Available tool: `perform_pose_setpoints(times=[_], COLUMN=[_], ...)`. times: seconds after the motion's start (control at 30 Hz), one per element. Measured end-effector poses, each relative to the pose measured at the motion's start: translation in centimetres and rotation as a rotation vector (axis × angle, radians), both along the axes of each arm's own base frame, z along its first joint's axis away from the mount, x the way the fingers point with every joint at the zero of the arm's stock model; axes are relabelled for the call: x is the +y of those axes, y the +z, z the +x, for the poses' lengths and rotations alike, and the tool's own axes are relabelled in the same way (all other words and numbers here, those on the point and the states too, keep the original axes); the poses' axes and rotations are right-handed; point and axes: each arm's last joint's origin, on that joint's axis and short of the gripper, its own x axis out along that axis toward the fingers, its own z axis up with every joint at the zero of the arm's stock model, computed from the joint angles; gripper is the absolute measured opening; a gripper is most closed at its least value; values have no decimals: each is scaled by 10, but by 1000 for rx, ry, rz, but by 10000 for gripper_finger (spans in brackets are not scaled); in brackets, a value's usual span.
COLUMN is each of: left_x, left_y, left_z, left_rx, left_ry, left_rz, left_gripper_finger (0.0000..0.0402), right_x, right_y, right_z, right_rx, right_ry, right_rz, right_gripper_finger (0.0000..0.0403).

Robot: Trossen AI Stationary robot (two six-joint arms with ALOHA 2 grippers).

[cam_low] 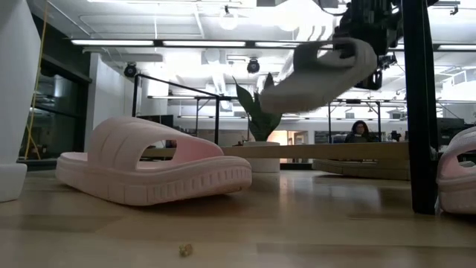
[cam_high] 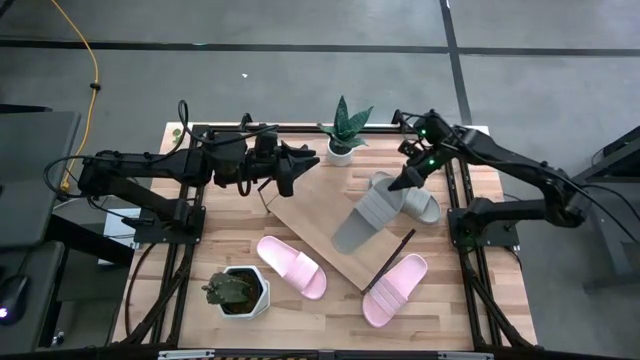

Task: Pick and place slides into the shelf
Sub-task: Put the left gray slide on the shelf

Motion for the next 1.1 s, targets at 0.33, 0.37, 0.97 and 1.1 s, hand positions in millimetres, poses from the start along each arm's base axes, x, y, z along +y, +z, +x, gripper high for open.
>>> perform_pose_setpoints(times=[0.33,0.37,0.97,1.1], left_x=[0,0,0,0], left_y=[0,-1,-3,-3], left_z=[0,0,0,0], left_rx=[2,3,27,27], left_ry=[-1,-1,-1,-1], left_rz=[-3,-3,2,2], left_gripper_finger=[136,136,136,136], right_x=[6,7,32,37], right_y=[-33,-37,-75,-77], right_z=[-6,-6,-35,-34], right_rx=[-62,-66,8,12], right_ry=[-44,-54,-127,-87], right_rz=[93,104,210,216], right_gripper_finger=[5,5,5,5])
